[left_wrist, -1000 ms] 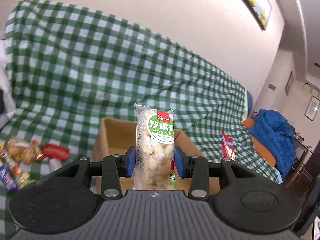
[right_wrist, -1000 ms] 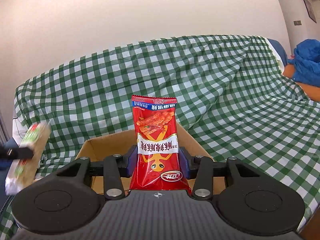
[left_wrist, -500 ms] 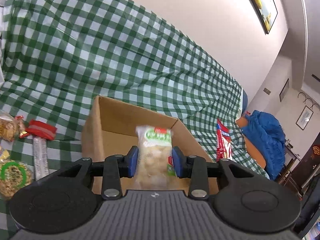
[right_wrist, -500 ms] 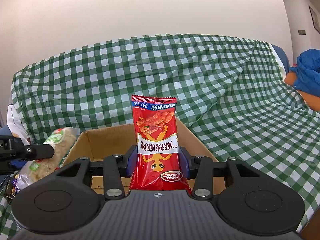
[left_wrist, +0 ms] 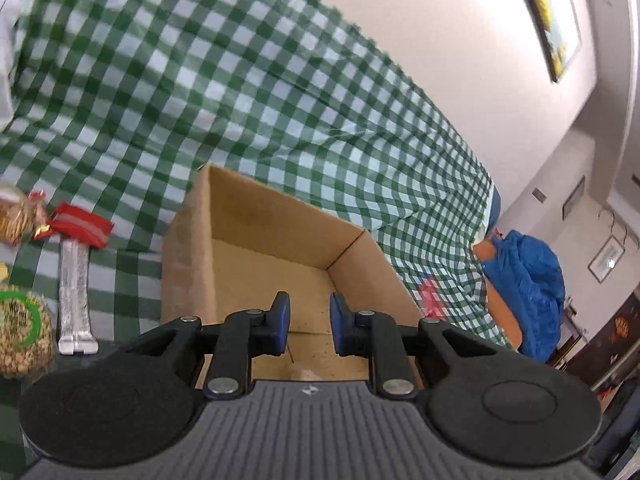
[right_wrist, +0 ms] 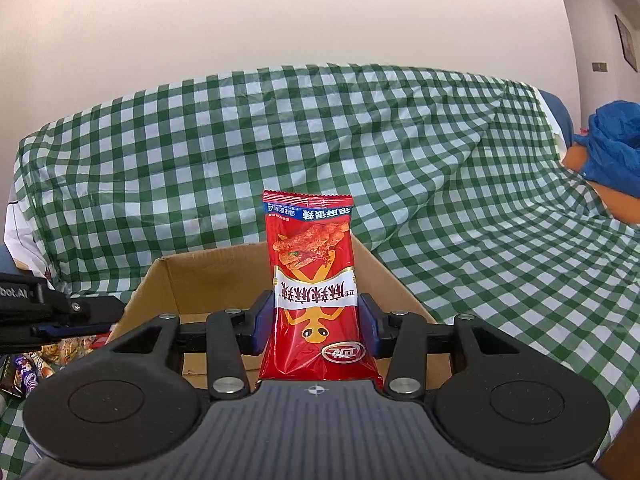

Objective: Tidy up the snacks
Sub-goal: 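Open the left tool to drop the white bag into the box while the right tool drops the red bag, then withdraw both open tools from the box toward the snack pile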

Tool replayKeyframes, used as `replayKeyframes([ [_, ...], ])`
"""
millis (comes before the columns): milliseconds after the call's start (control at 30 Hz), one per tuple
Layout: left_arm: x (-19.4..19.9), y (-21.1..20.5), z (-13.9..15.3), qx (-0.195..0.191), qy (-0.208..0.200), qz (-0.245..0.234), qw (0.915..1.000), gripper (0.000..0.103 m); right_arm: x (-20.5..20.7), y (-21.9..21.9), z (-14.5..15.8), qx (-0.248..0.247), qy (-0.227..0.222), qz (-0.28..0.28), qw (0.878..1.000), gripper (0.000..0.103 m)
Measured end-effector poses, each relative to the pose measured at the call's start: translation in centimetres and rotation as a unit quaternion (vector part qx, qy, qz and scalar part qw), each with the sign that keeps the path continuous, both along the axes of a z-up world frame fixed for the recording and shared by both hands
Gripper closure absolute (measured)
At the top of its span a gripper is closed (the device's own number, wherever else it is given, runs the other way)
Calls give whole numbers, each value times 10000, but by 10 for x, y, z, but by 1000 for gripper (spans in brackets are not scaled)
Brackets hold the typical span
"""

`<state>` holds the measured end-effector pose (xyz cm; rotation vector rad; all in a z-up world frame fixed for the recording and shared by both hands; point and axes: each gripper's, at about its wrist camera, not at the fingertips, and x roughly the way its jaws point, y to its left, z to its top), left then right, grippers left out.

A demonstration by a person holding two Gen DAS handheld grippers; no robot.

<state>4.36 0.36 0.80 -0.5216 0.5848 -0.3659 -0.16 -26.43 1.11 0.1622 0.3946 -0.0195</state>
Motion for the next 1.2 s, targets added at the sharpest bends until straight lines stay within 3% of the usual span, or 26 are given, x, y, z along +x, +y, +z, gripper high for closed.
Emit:
replayKeyframes([
  [167, 1, 2, -2, -37, 123, -28, 9999, 81, 0, 1, -1, -54, 23, -5, 10000, 41],
  [567, -17, 8, 9, 169, -17, -41, 9998, 81, -4, 7, 0, -47, 18, -48, 10000, 39],
  [767, -15, 46, 27, -70, 446, -199, 9988, 81, -8, 18, 2, -86, 18, -52, 9999, 39],
  [933, -21, 91, 47, 468, 274, -303, 9981, 81, -15, 28, 5, -113, 0, 28, 9999, 39],
  [1067, -40, 131, 22, 298, 222, -24, 9993, 81, -19, 35, 11, -115, -57, 123, 9998, 39],
  [1133, -38, 142, 7, 332, 837, 183, 9958, 81, -22, 39, 15, -78, -86, 160, 9998, 39],
  [1200, -40, 147, 8, 324, 796, 223, 9961, 81, -24, 43, 19, -42, -117, 199, 9997, 39],
])
